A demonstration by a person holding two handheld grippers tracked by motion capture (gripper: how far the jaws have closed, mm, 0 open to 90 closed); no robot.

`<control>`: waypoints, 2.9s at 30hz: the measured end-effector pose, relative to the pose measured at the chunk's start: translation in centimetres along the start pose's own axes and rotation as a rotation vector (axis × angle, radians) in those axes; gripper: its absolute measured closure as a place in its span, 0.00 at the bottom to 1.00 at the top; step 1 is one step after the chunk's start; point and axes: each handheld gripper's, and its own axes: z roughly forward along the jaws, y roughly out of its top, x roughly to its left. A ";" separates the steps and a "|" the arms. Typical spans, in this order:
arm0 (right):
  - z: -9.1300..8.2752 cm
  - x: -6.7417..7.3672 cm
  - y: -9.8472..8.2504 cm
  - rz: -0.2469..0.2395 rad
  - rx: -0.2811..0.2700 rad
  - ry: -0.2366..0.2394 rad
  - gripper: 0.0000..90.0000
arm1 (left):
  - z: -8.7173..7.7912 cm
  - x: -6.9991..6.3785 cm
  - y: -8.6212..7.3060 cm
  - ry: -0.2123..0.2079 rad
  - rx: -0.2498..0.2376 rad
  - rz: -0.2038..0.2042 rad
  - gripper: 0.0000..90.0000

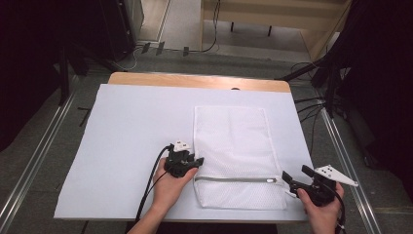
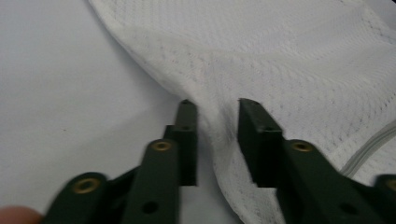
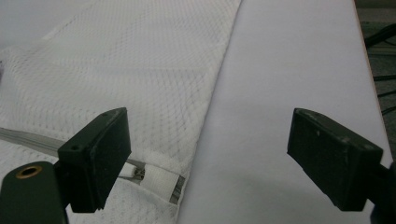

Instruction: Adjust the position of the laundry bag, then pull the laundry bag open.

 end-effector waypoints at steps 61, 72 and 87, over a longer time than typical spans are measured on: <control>1.9 9.8 -1.5 -0.069 0.032 0.118 0.63 | -9.3 2.5 -3.2 0.084 -0.214 -0.023 0.44; 2.5 10.0 -1.7 -0.074 0.144 0.202 0.74 | -7.0 0.0 -2.9 -0.063 -0.162 0.027 0.63; 4.5 11.5 -1.9 -0.133 0.194 0.165 0.69 | -2.8 -5.2 -1.7 -0.212 -0.063 0.130 0.81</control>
